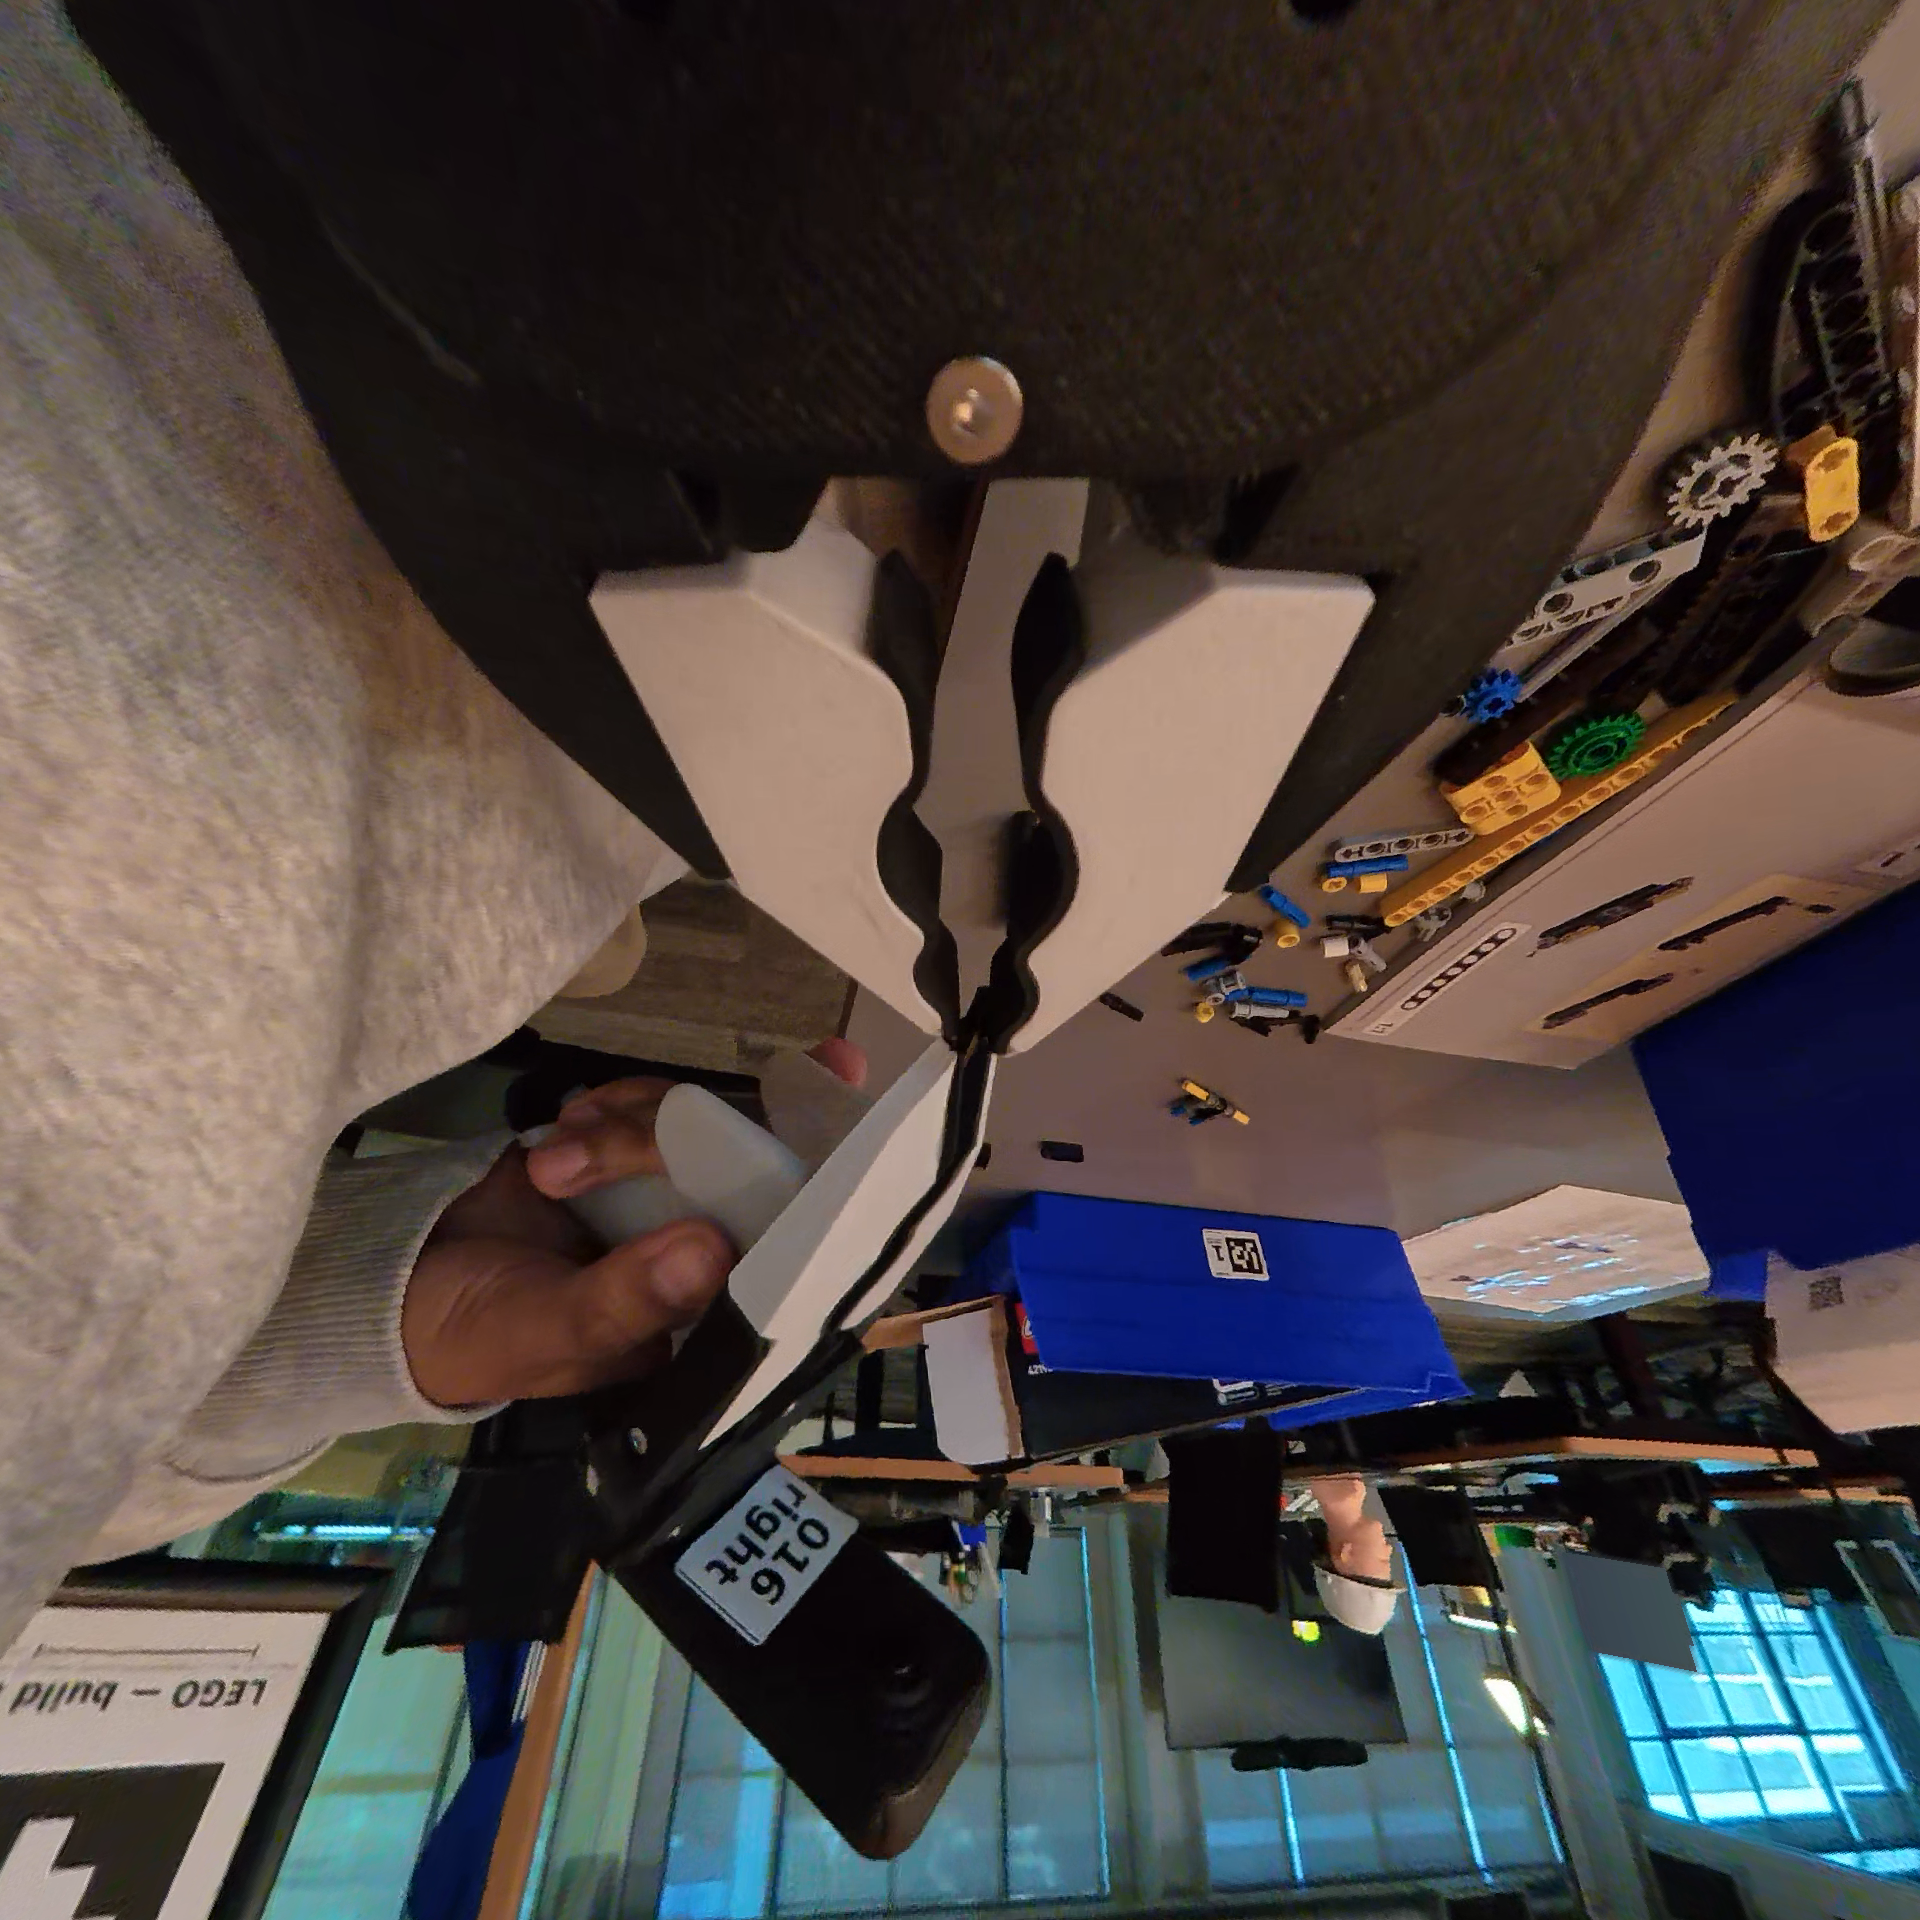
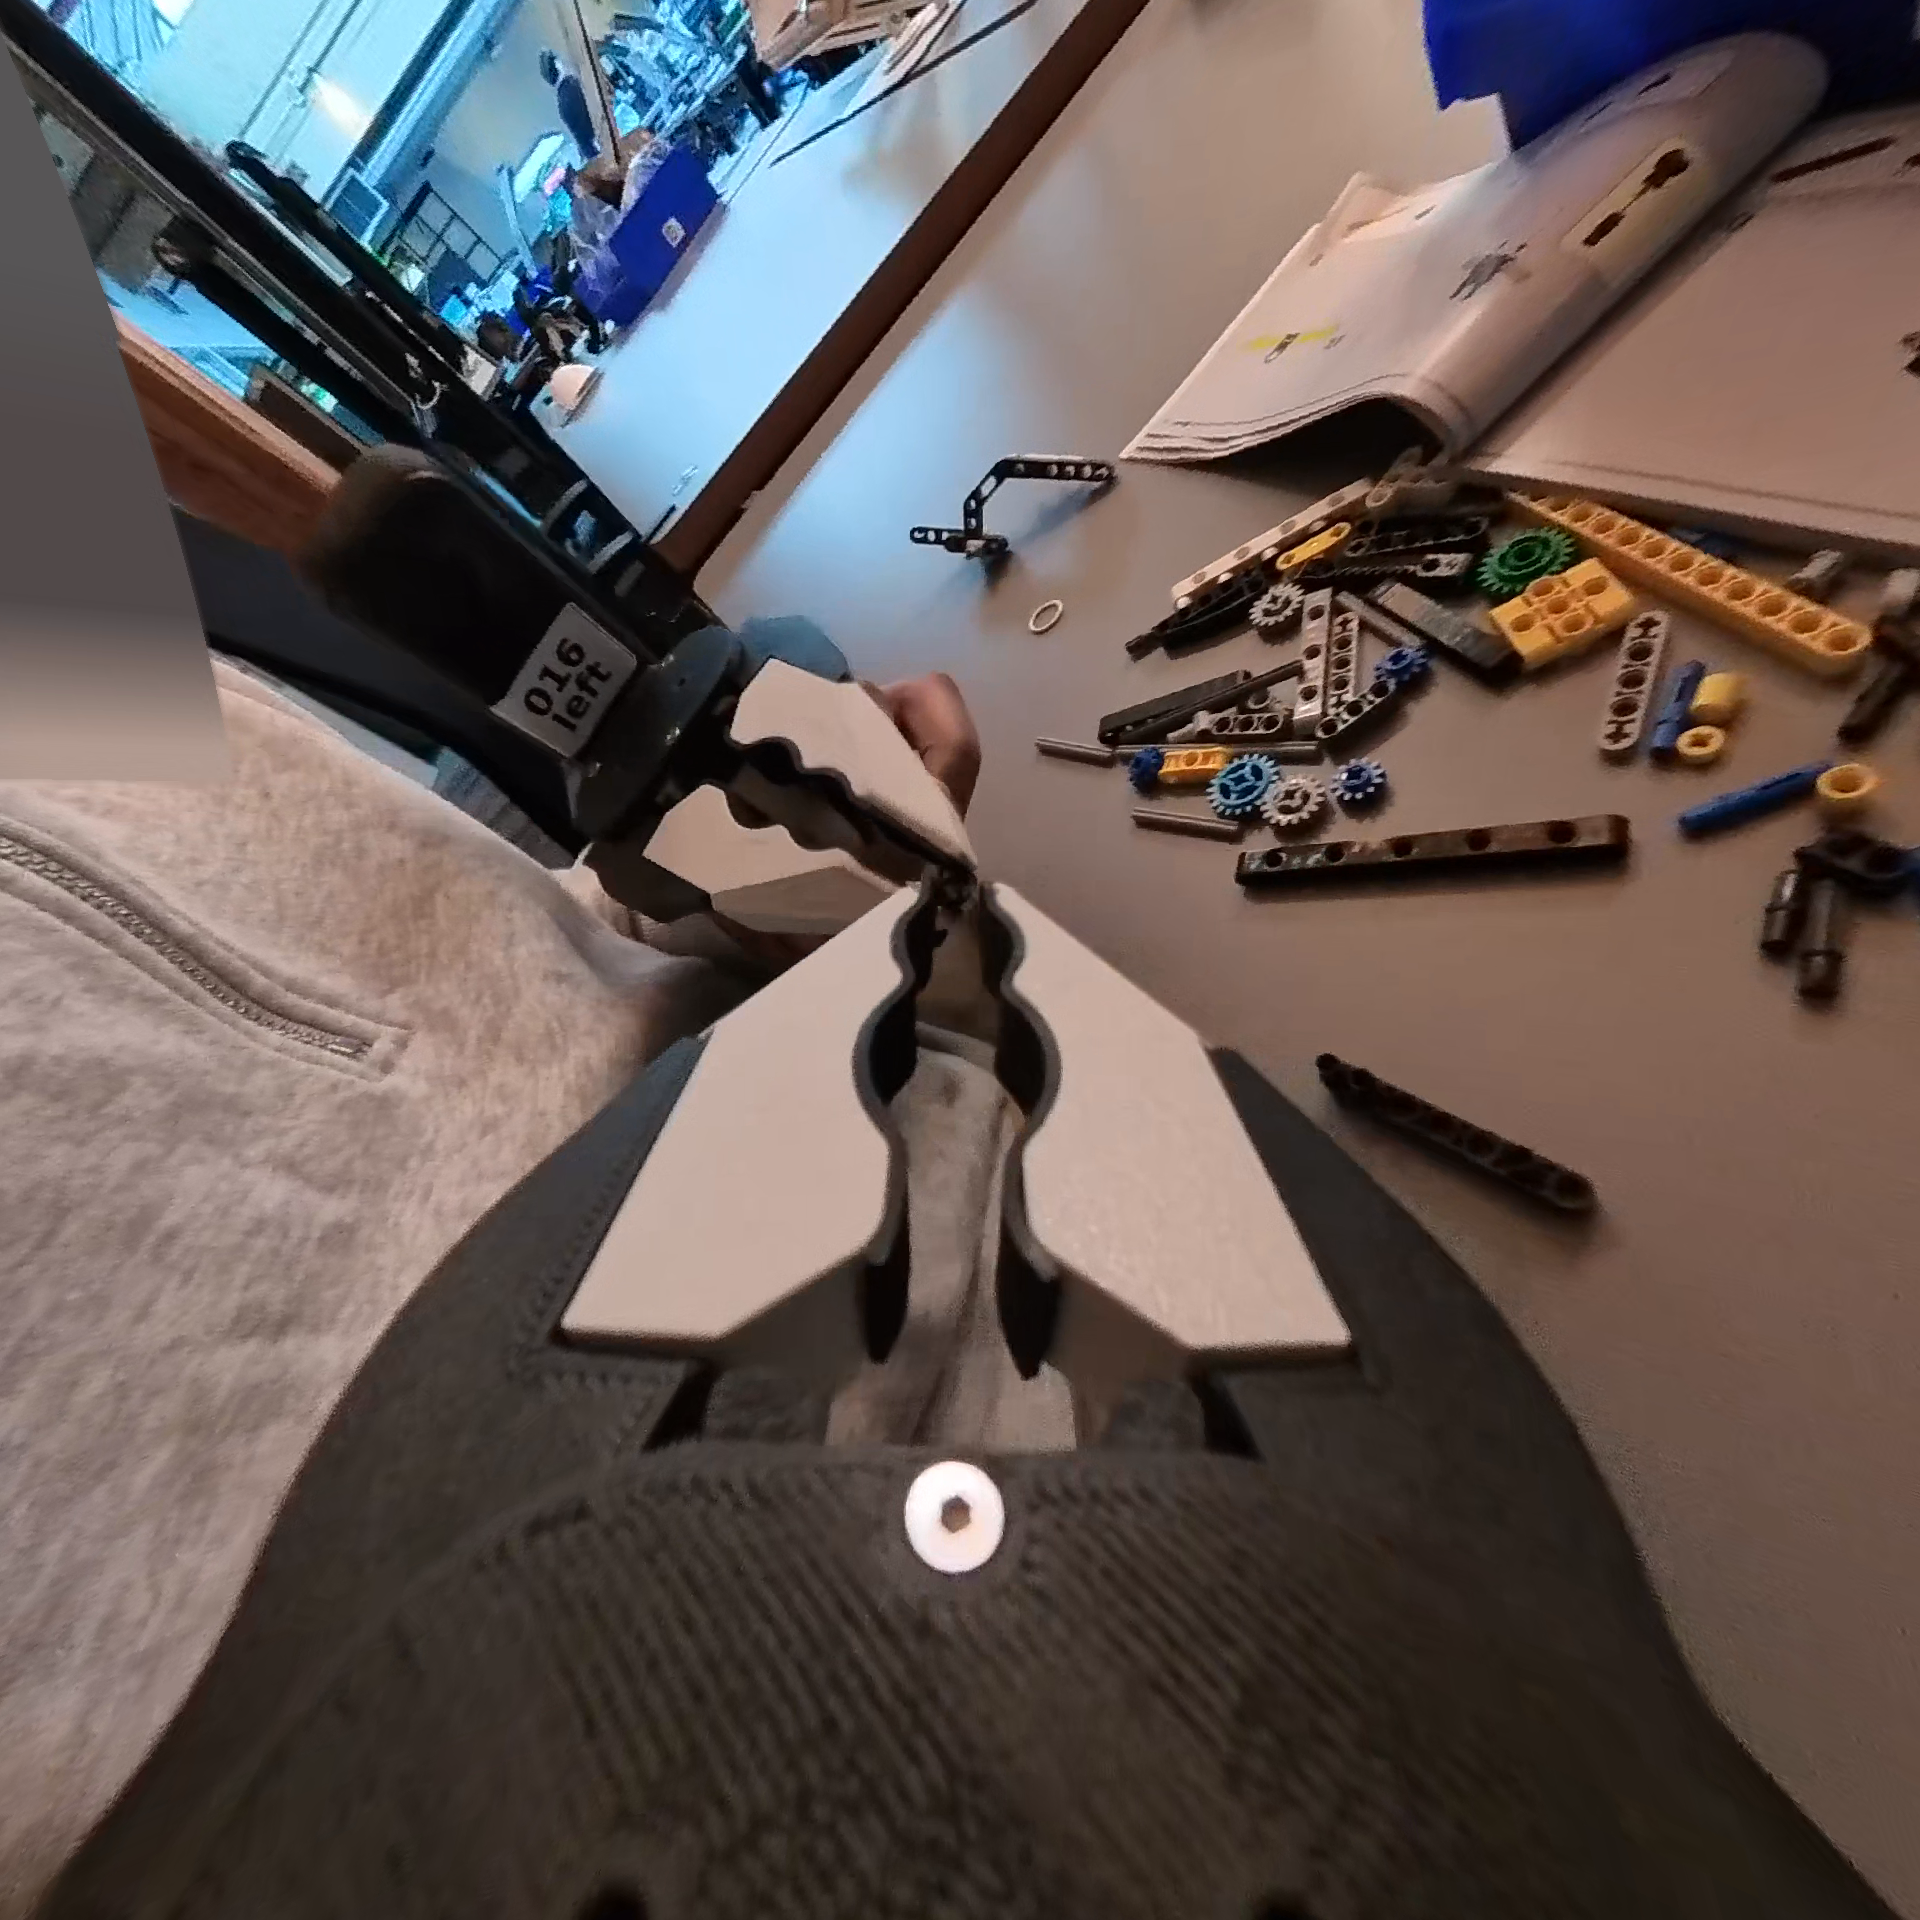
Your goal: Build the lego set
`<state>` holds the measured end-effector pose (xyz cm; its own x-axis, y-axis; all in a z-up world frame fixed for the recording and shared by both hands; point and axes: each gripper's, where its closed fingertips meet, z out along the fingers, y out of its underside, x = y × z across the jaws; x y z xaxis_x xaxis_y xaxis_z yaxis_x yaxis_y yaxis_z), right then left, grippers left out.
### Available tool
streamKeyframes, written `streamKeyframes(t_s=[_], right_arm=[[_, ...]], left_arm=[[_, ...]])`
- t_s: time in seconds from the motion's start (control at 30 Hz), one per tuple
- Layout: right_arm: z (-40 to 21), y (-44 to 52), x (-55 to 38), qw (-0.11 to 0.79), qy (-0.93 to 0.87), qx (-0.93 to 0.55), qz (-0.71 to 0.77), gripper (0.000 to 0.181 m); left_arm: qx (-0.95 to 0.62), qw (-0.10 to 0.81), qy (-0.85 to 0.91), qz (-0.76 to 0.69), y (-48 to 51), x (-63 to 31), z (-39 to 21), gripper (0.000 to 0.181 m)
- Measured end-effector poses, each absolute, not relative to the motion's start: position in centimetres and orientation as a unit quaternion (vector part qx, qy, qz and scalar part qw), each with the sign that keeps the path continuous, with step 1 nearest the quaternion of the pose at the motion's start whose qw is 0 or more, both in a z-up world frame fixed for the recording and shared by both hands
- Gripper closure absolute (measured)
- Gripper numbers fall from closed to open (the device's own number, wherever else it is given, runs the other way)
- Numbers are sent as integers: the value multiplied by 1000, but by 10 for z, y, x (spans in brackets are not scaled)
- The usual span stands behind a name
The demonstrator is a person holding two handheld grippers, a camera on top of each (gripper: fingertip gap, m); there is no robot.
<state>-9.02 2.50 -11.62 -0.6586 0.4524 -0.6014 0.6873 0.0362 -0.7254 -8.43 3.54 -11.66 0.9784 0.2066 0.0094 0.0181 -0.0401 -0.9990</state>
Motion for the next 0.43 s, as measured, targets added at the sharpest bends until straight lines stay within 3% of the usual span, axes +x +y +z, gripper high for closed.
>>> streamKeyframes(t_s=[0.33, 0.43], right_arm=[[-126, 32, -83, 118, 726, 408, -542, 180], [-131, 47, -88, 75, 746, 411, -518, 180]], left_arm=[[-731, 677, -65, 54, 44, -76, -126, 177], [-744, 660, -96, 36, 46, -83, -137, 164]])
